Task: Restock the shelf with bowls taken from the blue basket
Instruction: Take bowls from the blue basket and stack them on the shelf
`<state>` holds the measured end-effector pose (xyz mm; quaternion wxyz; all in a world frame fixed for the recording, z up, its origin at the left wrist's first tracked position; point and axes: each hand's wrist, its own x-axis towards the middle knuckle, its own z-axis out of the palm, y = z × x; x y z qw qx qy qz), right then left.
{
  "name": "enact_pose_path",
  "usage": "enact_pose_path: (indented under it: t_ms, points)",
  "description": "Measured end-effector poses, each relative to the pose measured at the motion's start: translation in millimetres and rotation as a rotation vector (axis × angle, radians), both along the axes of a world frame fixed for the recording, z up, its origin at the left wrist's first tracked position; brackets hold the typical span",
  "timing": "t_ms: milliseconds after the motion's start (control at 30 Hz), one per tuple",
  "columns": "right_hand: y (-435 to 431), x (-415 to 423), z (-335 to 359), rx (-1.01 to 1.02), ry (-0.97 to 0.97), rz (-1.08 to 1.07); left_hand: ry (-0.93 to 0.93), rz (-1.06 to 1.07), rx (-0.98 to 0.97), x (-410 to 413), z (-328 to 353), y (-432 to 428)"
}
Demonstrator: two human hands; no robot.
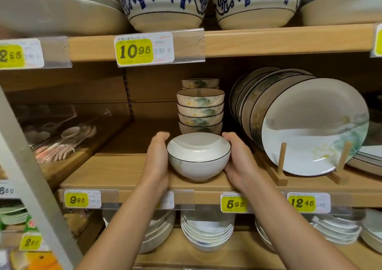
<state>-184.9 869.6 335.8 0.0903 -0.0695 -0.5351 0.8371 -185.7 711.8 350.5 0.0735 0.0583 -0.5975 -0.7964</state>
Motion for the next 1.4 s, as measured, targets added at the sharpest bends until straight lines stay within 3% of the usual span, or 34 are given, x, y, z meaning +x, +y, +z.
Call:
enact_pose_path:
  t_ms: [133, 367, 600, 767, 1000, 1167, 1300, 1400]
  points:
    - [-13, 13, -16, 0.134, 0.094, -0.05, 0.022, -0.192, 0.012, -11, -9, 2]
    - [-1, 5, 1, -0.084, -0.031, -0.012, 0.072, -0.167, -0.007, -7, -19, 4]
    - [-14, 9, -13, 0.152, 0.093, -0.128, 0.008, -0.258, 0.039, -9, -11, 5]
    - [1, 6, -2, 0.034, -0.003, -0.015, 0.078, -0.239, 0.033, -2, -20, 4]
    - [-16, 19, -18, 0.22, 0.084, -0.208, -0.034, -0.274, 0.049, -16, 2, 5]
    - [-1, 9, 2, 0.067, -0.027, -0.091, 0.055, -0.274, 0.009, -5, -8, -2]
    - [2, 16, -7, 0.092, -0.01, -0.235, -0.039, -0.191, 0.062, -16, 5, -1]
    - [-18, 25, -18, 0.145, 0.062, -0.212, -0.056, -0.261, 0.038, -15, 7, 6]
